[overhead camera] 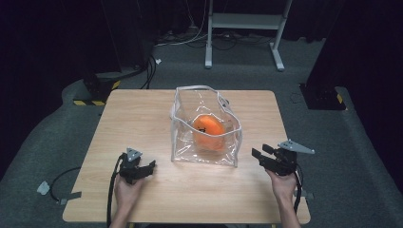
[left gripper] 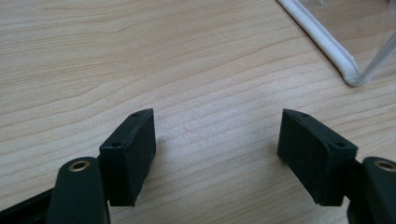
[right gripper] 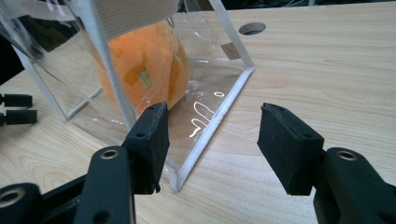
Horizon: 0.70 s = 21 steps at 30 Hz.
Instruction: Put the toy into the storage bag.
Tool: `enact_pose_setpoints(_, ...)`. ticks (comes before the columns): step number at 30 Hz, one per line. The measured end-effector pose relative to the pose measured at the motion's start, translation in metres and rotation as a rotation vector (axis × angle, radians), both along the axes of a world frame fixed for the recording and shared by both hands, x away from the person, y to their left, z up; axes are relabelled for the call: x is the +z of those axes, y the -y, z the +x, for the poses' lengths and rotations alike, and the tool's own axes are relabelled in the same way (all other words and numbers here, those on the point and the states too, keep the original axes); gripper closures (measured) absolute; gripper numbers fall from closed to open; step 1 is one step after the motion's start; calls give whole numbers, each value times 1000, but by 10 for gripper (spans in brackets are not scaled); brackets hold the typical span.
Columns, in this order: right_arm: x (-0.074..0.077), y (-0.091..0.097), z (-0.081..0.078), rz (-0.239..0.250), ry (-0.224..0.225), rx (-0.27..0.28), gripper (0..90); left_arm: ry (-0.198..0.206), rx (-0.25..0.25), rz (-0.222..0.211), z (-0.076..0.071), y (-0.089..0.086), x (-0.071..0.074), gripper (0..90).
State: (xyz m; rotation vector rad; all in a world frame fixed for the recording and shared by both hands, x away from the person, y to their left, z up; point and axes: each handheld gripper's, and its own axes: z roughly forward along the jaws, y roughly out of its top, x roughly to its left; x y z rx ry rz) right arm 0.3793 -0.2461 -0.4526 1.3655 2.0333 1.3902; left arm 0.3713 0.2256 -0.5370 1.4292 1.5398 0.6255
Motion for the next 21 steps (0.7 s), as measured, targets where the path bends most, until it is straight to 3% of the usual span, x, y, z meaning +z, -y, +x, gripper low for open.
enact_pose_setpoints(21,-19,0,12,-28,-37,-34,429,-5,-5,6,0,0,0,278)
